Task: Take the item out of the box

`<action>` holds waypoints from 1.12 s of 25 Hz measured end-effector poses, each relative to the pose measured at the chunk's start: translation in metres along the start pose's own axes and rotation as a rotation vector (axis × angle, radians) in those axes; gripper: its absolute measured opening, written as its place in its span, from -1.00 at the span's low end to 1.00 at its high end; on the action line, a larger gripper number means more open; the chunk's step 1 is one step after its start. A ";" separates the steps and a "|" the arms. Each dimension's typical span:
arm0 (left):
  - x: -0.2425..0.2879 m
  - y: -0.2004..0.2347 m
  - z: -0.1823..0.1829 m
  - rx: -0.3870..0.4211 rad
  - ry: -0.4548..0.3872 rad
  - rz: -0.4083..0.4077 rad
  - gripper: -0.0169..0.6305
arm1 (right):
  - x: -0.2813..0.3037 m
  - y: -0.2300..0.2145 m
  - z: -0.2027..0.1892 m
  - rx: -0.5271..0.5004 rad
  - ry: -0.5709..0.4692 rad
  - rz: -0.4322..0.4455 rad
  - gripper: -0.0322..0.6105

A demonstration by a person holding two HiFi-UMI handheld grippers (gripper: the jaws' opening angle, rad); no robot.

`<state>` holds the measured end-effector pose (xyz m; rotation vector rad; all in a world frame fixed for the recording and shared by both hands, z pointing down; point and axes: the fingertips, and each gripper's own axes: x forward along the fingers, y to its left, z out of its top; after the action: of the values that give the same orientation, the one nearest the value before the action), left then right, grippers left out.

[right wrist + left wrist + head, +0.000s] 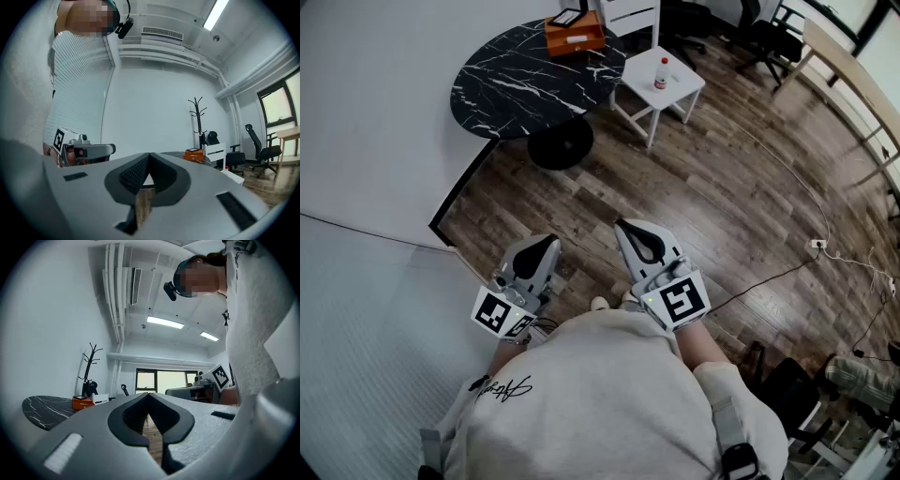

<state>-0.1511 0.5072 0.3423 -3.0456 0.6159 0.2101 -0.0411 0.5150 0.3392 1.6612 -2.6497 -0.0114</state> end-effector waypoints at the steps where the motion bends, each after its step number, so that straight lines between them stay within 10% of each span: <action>1: 0.000 -0.001 0.001 0.000 -0.001 0.001 -0.95 | -0.001 0.000 -0.001 0.001 0.005 0.002 -0.87; 28: -0.032 0.017 -0.008 -0.029 0.020 0.031 -0.95 | 0.018 0.024 -0.002 0.013 -0.010 0.022 -0.87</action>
<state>-0.1862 0.5038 0.3544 -3.0709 0.6681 0.1920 -0.0704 0.5093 0.3413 1.6400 -2.6803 -0.0022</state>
